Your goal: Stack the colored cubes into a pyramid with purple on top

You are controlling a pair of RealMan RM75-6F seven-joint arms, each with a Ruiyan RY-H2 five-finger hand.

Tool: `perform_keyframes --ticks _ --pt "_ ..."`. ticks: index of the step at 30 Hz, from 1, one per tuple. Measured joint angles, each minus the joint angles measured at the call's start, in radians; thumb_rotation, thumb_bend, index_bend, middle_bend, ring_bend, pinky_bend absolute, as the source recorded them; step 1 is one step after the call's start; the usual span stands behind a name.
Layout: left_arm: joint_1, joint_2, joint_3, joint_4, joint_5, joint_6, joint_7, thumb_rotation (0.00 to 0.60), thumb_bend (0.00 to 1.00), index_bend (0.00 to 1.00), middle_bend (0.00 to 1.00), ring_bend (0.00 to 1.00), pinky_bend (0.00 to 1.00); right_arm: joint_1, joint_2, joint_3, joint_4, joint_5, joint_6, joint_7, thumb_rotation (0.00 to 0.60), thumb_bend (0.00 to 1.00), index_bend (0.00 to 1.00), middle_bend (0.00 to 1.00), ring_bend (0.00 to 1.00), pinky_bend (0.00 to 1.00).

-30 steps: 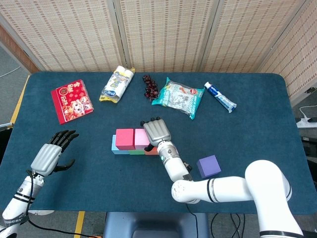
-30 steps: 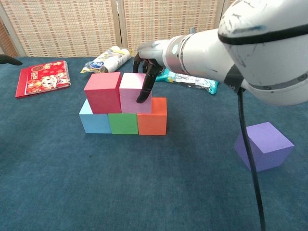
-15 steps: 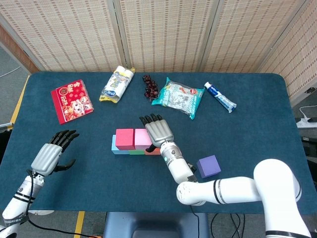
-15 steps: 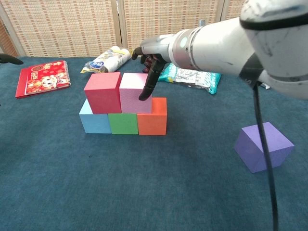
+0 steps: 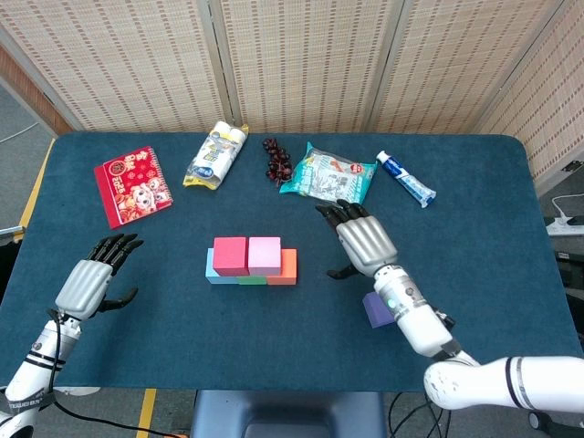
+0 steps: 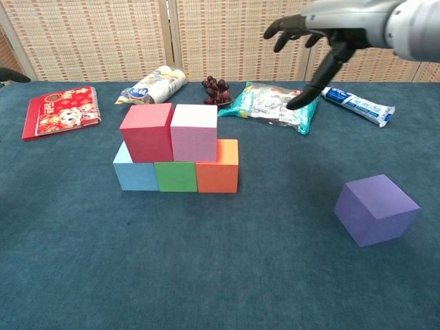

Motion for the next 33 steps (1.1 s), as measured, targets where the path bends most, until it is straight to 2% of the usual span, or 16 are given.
perform_keyframes --ticks 6,9,11,14,19,25,33 --pt "0.003 -0.005 -0.017 -0.017 -0.022 0.008 0.009 0.600 0.34 0.11 0.05 0.01 0.10 -0.182 0.098 -0.133 0.005 -0.351 0.006 0.210 0.600 0.15 0.16 0.25 0.14 0.27" --pt "0.002 -0.001 -0.021 -0.031 -0.027 0.008 0.022 0.600 0.34 0.11 0.05 0.01 0.10 -0.271 0.123 -0.204 0.059 -0.517 0.009 0.334 0.600 0.12 0.16 0.25 0.14 0.27" --pt "0.002 0.002 -0.023 -0.043 -0.031 0.006 0.034 0.600 0.34 0.11 0.05 0.01 0.10 -0.305 0.125 -0.232 0.107 -0.575 0.009 0.384 0.600 0.12 0.17 0.25 0.14 0.27" --pt "0.001 0.007 -0.025 -0.059 -0.038 0.000 0.051 0.600 0.34 0.11 0.05 0.01 0.10 -0.339 0.110 -0.259 0.193 -0.622 0.000 0.415 0.600 0.11 0.19 0.25 0.14 0.27" --pt "-0.001 0.014 -0.026 -0.078 -0.043 -0.007 0.072 0.600 0.34 0.11 0.05 0.01 0.10 -0.359 0.039 -0.267 0.310 -0.661 -0.038 0.428 0.600 0.11 0.22 0.25 0.14 0.27" --pt "0.000 0.022 -0.027 -0.093 -0.045 -0.009 0.083 0.600 0.34 0.11 0.05 0.01 0.10 -0.352 -0.017 -0.257 0.375 -0.678 -0.102 0.406 0.600 0.11 0.28 0.27 0.14 0.27" --pt "0.007 0.031 -0.025 -0.103 -0.052 -0.008 0.090 0.600 0.34 0.11 0.05 0.01 0.10 -0.344 -0.035 -0.253 0.414 -0.689 -0.151 0.376 0.600 0.11 0.34 0.28 0.16 0.27"
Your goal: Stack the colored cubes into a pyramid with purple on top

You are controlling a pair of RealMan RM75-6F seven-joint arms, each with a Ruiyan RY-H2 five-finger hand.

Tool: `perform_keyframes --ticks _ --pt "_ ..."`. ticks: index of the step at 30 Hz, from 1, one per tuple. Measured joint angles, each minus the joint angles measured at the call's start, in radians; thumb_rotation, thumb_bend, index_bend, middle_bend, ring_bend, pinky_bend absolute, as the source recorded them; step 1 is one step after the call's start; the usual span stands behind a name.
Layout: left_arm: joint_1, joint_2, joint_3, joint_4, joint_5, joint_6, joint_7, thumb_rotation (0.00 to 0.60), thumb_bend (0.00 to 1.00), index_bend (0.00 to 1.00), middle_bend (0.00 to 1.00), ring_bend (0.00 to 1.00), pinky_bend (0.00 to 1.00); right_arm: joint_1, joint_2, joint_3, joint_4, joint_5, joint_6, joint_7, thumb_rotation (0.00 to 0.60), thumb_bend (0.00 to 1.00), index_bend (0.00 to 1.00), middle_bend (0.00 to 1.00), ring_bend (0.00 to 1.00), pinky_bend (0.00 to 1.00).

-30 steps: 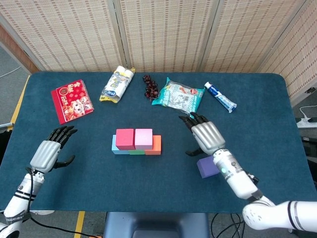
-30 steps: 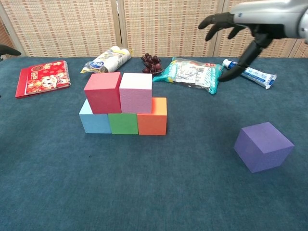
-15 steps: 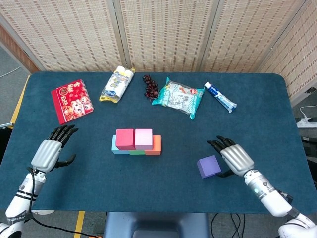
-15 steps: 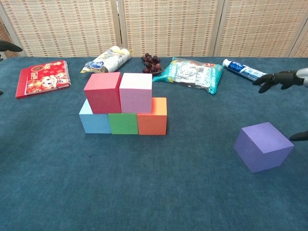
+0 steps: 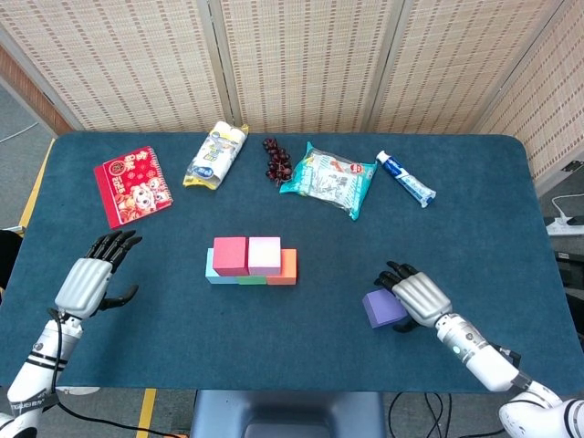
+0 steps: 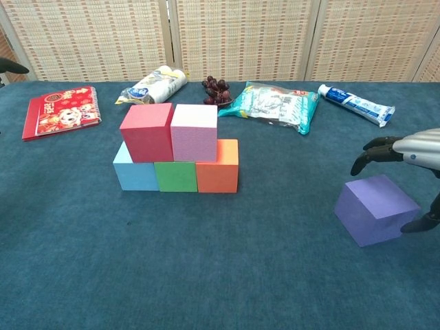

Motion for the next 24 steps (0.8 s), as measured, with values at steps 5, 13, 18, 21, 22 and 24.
perform_keyframes --ticks 5,13,18,21,22,24 --pt "0.000 -0.003 0.001 0.000 0.000 -0.003 0.000 0.600 0.34 0.11 0.05 0.01 0.10 -0.003 -0.010 0.008 0.026 -0.004 -0.010 -0.008 0.600 0.13 0.47 0.38 0.24 0.29" --pt "-0.008 -0.005 -0.001 -0.002 -0.001 -0.015 0.015 0.600 0.34 0.11 0.05 0.01 0.10 0.006 0.040 0.056 -0.049 -0.020 0.023 0.008 0.600 0.20 0.64 0.52 0.38 0.34" --pt "-0.012 -0.021 0.001 0.002 0.004 -0.018 0.043 0.600 0.34 0.11 0.05 0.01 0.10 0.053 0.157 0.129 -0.213 0.025 -0.008 0.036 0.600 0.20 0.64 0.52 0.38 0.34" --pt "-0.012 -0.034 0.002 0.011 0.006 -0.014 0.068 0.600 0.34 0.11 0.05 0.01 0.10 0.106 0.239 0.196 -0.305 0.103 -0.060 0.047 0.600 0.20 0.64 0.52 0.38 0.34" --pt "-0.012 -0.038 0.004 0.015 0.007 -0.014 0.081 0.600 0.34 0.11 0.05 0.01 0.10 0.130 0.260 0.221 -0.329 0.141 -0.082 0.048 0.600 0.20 0.64 0.52 0.38 0.34" --pt "-0.013 -0.044 0.007 0.020 0.008 -0.016 0.101 0.600 0.34 0.11 0.05 0.01 0.10 0.168 0.282 0.255 -0.359 0.204 -0.115 0.044 0.600 0.20 0.63 0.52 0.38 0.34"
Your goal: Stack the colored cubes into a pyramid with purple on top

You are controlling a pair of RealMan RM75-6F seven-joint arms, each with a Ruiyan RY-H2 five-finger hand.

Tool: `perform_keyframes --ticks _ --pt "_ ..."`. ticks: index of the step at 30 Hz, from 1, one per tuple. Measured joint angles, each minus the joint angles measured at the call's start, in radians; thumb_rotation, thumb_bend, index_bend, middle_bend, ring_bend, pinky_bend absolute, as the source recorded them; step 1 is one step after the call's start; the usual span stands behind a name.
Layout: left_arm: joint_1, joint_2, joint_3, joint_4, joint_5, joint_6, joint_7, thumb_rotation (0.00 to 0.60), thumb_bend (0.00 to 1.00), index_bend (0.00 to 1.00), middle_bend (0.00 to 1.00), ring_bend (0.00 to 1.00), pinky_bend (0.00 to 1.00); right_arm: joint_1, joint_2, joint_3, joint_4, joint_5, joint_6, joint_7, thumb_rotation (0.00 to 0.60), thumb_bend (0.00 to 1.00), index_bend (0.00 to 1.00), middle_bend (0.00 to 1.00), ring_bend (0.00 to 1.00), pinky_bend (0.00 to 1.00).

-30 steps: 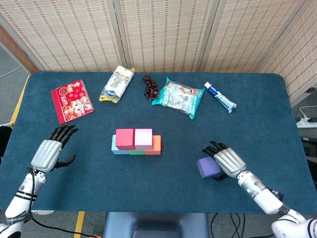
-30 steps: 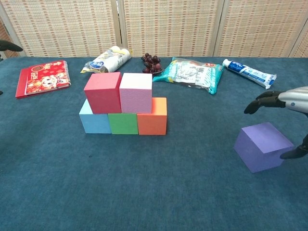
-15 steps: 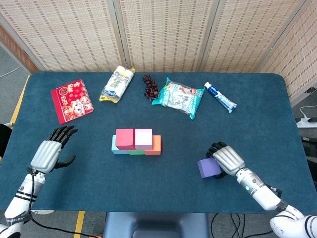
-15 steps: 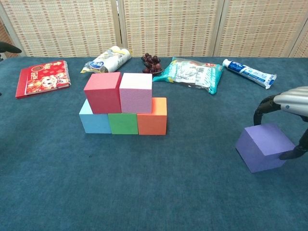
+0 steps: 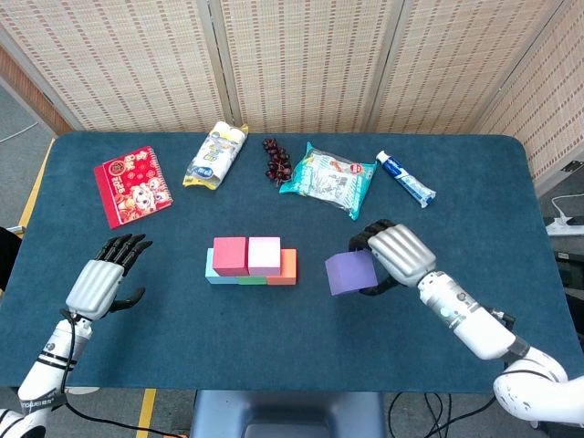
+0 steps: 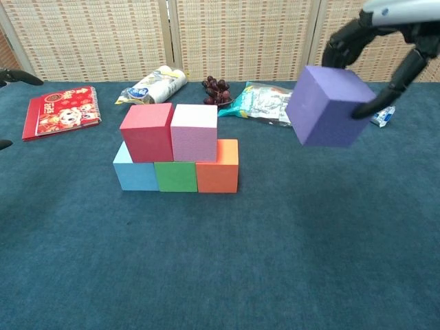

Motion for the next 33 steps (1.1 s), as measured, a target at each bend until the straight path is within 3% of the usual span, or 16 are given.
perform_keyframes --ticks 4,10,22,28,33 --pt "-0.005 -0.010 0.009 0.003 0.006 -0.012 0.029 0.600 0.34 0.11 0.05 0.01 0.10 0.102 0.030 0.061 -0.044 0.169 -0.072 -0.027 0.600 0.20 0.63 0.52 0.38 0.34" --pt "-0.004 -0.012 0.011 0.007 0.007 -0.010 0.018 0.600 0.34 0.11 0.05 0.01 0.10 0.284 0.023 0.092 -0.059 0.448 -0.121 -0.134 0.600 0.20 0.63 0.52 0.38 0.34" --pt "0.005 -0.042 0.011 0.064 0.022 0.021 -0.009 0.600 0.34 0.11 0.05 0.01 0.10 0.696 -0.129 0.043 0.014 1.025 -0.051 -0.418 0.600 0.20 0.62 0.52 0.38 0.33" --pt "0.010 -0.051 0.013 0.092 0.030 0.032 -0.045 0.600 0.34 0.11 0.05 0.01 0.10 0.848 -0.253 0.019 0.120 1.214 0.006 -0.542 0.600 0.20 0.62 0.52 0.38 0.32" --pt "0.017 -0.055 0.015 0.116 0.028 0.036 -0.078 0.600 0.34 0.11 0.05 0.01 0.10 0.906 -0.315 0.016 0.202 1.287 0.025 -0.607 0.600 0.20 0.62 0.52 0.38 0.31"
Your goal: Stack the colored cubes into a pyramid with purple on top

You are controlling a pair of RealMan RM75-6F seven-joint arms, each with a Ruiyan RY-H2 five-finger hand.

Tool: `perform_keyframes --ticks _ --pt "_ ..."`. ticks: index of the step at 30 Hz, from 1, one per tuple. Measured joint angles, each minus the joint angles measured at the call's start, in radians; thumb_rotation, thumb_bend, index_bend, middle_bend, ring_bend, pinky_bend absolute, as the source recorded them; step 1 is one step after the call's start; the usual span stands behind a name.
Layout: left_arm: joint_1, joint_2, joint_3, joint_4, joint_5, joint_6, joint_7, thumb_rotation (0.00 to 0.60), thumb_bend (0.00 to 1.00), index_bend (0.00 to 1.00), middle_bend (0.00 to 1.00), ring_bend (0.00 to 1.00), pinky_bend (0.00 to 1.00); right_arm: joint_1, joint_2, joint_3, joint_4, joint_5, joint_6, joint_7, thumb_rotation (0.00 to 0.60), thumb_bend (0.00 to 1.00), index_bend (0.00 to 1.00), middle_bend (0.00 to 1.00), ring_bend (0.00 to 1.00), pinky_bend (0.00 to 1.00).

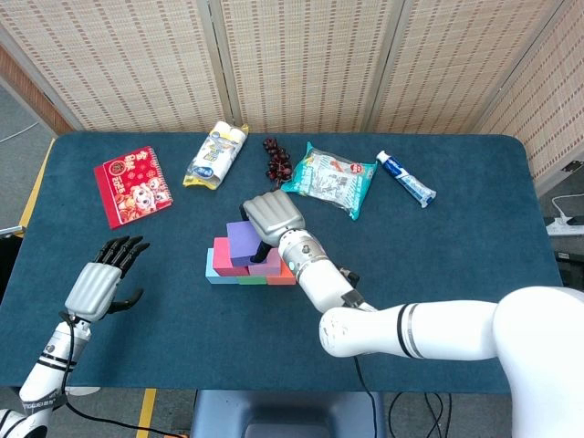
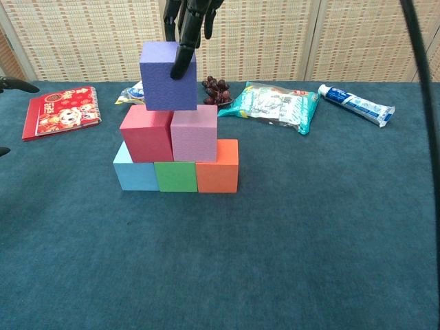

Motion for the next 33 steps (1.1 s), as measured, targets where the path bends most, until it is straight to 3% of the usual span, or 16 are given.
perform_keyframes --ticks 16,33 --pt "0.007 -0.008 0.008 0.039 0.004 -0.001 -0.051 0.600 0.34 0.11 0.05 0.01 0.10 0.037 -0.065 0.013 0.068 0.105 0.015 -0.076 0.600 0.20 0.60 0.52 0.38 0.31" --pt "0.014 -0.012 0.013 0.066 0.006 0.000 -0.086 0.600 0.34 0.11 0.05 0.01 0.10 0.047 -0.111 0.054 0.101 0.146 0.035 -0.137 0.600 0.20 0.60 0.52 0.38 0.30"
